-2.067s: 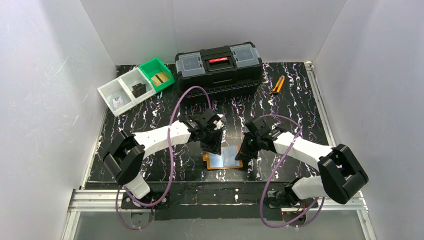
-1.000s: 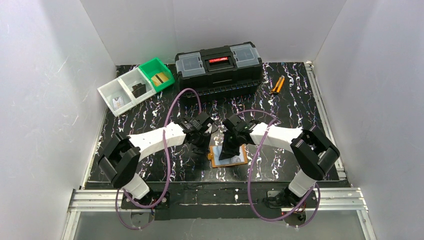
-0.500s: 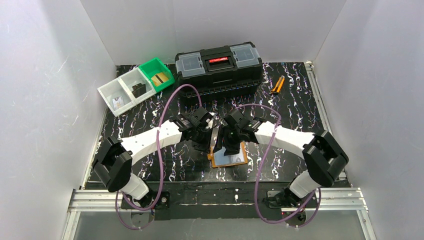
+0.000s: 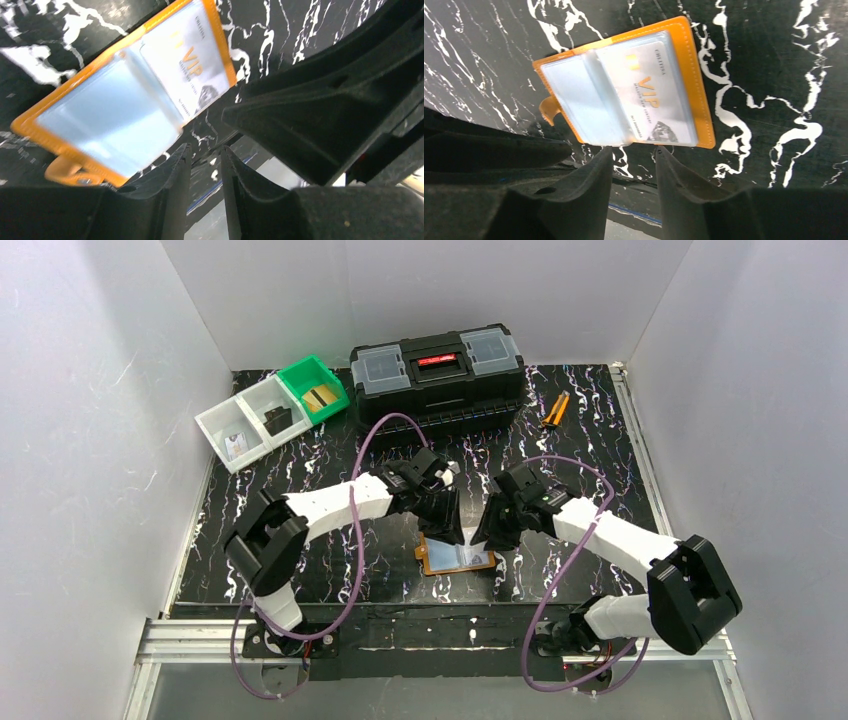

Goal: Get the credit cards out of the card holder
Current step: Remove the credit card from the card holder.

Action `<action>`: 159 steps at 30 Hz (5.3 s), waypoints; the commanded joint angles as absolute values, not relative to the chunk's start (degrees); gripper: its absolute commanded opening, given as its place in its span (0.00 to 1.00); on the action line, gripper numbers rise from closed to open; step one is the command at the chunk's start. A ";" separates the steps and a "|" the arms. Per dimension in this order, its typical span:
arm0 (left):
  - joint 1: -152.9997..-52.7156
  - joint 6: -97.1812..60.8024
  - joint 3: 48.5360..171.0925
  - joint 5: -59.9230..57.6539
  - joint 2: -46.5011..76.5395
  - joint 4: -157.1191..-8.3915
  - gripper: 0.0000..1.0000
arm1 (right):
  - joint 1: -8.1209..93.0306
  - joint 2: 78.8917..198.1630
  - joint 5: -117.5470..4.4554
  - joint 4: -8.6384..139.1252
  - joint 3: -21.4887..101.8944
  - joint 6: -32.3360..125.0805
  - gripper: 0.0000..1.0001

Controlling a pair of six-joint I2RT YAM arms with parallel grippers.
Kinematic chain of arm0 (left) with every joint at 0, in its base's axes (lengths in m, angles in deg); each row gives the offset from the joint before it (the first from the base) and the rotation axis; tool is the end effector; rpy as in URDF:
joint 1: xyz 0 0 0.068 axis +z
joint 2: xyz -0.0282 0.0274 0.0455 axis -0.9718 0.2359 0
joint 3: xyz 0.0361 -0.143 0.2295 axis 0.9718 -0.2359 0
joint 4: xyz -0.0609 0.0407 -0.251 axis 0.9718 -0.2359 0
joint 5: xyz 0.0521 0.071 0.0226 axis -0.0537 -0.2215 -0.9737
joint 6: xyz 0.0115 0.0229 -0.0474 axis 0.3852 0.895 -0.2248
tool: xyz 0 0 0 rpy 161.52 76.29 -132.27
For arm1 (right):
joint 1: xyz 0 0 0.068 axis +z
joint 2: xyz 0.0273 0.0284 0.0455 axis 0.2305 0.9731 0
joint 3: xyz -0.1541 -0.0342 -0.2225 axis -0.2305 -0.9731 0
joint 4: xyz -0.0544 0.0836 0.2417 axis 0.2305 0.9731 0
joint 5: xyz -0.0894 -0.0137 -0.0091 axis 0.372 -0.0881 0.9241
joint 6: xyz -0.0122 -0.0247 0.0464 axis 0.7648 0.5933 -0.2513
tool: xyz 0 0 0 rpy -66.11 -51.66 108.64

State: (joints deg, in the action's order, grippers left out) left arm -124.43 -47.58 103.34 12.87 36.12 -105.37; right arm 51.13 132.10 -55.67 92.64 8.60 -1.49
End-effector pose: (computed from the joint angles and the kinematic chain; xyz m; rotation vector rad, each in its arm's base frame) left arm 0.2291 -0.2753 0.2184 0.3573 2.7136 -1.0550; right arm 0.1938 0.1557 0.2015 0.3605 2.7444 0.6750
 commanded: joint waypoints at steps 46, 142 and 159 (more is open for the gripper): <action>-122.59 -53.92 96.06 20.41 47.57 -86.14 0.20 | 52.17 142.96 -56.28 88.06 6.26 1.56 0.29; -117.26 -54.47 87.69 28.07 41.65 -80.48 0.01 | 50.15 145.74 -54.19 89.73 4.53 1.27 0.04; -117.40 -53.98 88.89 28.85 47.45 -77.68 0.19 | 50.15 148.68 -55.21 89.43 6.54 1.93 0.04</action>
State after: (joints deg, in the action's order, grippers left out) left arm -117.55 -55.21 88.36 28.67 45.50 -77.15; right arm 49.75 144.36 -61.35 91.11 7.77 0.92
